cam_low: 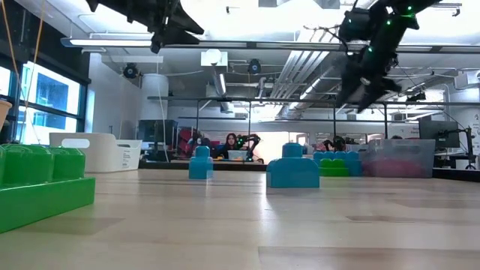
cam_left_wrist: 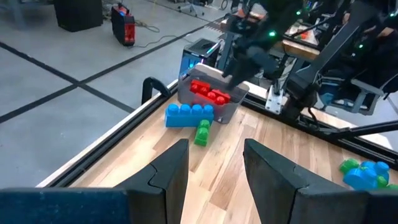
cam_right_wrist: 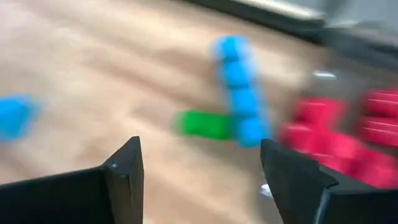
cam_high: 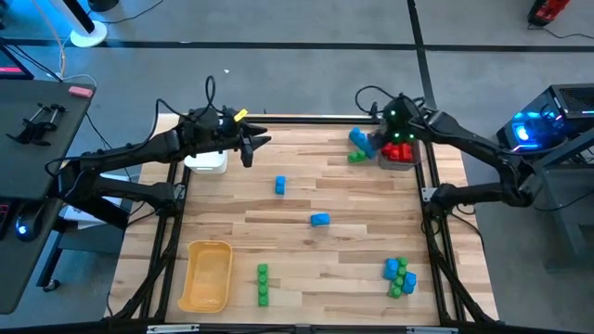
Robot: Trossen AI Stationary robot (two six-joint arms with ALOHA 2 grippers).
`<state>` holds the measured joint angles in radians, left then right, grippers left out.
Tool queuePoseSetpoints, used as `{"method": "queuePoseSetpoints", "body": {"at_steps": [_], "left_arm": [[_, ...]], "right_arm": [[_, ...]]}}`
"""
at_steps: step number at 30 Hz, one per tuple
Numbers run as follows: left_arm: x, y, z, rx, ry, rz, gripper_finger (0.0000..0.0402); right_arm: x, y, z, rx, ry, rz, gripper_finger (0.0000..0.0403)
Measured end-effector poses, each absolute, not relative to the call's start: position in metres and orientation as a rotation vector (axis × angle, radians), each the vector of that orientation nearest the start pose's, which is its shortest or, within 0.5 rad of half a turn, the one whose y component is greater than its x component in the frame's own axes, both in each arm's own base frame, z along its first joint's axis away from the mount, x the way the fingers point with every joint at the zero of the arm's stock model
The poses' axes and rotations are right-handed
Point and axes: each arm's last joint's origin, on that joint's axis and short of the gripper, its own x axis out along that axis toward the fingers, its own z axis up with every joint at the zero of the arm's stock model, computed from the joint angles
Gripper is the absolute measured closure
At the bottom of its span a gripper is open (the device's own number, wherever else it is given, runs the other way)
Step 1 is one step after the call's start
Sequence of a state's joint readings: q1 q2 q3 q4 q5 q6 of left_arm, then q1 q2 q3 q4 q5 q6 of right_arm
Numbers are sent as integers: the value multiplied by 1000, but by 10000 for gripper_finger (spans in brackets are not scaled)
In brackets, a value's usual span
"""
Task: Sort blocks
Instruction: Put the blue game piece into the white bin
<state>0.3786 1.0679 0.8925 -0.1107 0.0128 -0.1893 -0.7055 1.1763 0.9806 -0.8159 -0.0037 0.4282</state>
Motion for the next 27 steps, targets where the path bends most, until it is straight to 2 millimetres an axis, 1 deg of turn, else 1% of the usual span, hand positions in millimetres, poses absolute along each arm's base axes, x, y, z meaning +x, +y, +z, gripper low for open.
{"method": "queuePoseSetpoints", "body": {"at_steps": [3, 6, 12, 15, 19, 20, 22, 24, 27], "left_arm": [[223, 88, 321, -244, 258, 390, 259], [227, 90, 317, -248, 275, 391, 259], [230, 91, 313, -298, 284, 398, 259], [231, 91, 313, -316, 281, 384, 259], [233, 87, 310, -325, 306, 369, 259], [235, 84, 306, -334, 341, 374, 259], [240, 78, 294, -371, 475, 425, 259], [249, 74, 284, -408, 600, 483, 262], [270, 68, 276, -466, 700, 531, 268]], "right_arm": [[188, -127, 280, 730, 787, -668, 178], [207, -107, 285, 693, 736, -537, 178], [241, -69, 294, 613, 618, -325, 178], [253, -55, 295, 578, 583, -273, 178], [258, -44, 292, 544, 588, -296, 178], [259, -43, 292, 539, 588, -296, 178], [258, -41, 292, 536, 586, -292, 178], [257, -41, 295, 536, 577, -292, 178], [253, -45, 299, 528, 555, -315, 178]]}}
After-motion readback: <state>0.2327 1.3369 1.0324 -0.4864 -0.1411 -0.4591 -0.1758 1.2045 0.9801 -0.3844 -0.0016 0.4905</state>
